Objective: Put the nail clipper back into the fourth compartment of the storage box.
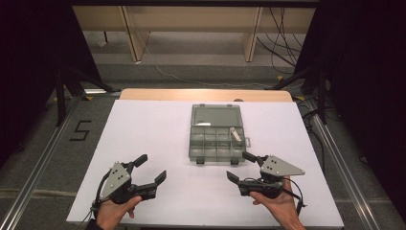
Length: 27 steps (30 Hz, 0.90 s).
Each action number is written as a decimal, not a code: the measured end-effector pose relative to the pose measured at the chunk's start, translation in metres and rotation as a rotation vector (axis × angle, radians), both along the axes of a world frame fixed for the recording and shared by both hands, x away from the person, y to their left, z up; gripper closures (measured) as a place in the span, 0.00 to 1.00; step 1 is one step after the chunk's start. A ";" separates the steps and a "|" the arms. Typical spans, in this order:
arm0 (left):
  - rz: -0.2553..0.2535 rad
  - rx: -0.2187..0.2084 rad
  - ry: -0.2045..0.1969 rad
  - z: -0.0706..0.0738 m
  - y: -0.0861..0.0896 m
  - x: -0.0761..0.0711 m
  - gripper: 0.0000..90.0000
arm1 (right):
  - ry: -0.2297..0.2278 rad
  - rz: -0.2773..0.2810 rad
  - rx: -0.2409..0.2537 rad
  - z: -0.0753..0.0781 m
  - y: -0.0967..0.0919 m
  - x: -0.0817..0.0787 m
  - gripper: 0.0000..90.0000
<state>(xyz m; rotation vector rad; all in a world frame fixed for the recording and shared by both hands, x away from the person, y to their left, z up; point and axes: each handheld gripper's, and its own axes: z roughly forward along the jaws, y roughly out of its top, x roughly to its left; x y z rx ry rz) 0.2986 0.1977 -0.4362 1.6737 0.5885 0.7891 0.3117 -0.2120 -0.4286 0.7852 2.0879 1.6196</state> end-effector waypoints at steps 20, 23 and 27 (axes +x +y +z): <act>-0.005 -0.003 -0.002 0.000 -0.003 -0.001 0.17 | 0.001 -0.007 -0.001 -0.005 -0.006 -0.012 0.18; -0.004 -0.003 -0.002 0.000 -0.003 -0.001 0.17 | -0.001 -0.018 -0.004 -0.006 -0.006 -0.011 0.18; -0.006 -0.002 0.000 0.000 -0.003 0.000 0.17 | -0.013 -0.015 -0.004 -0.006 -0.006 -0.010 0.18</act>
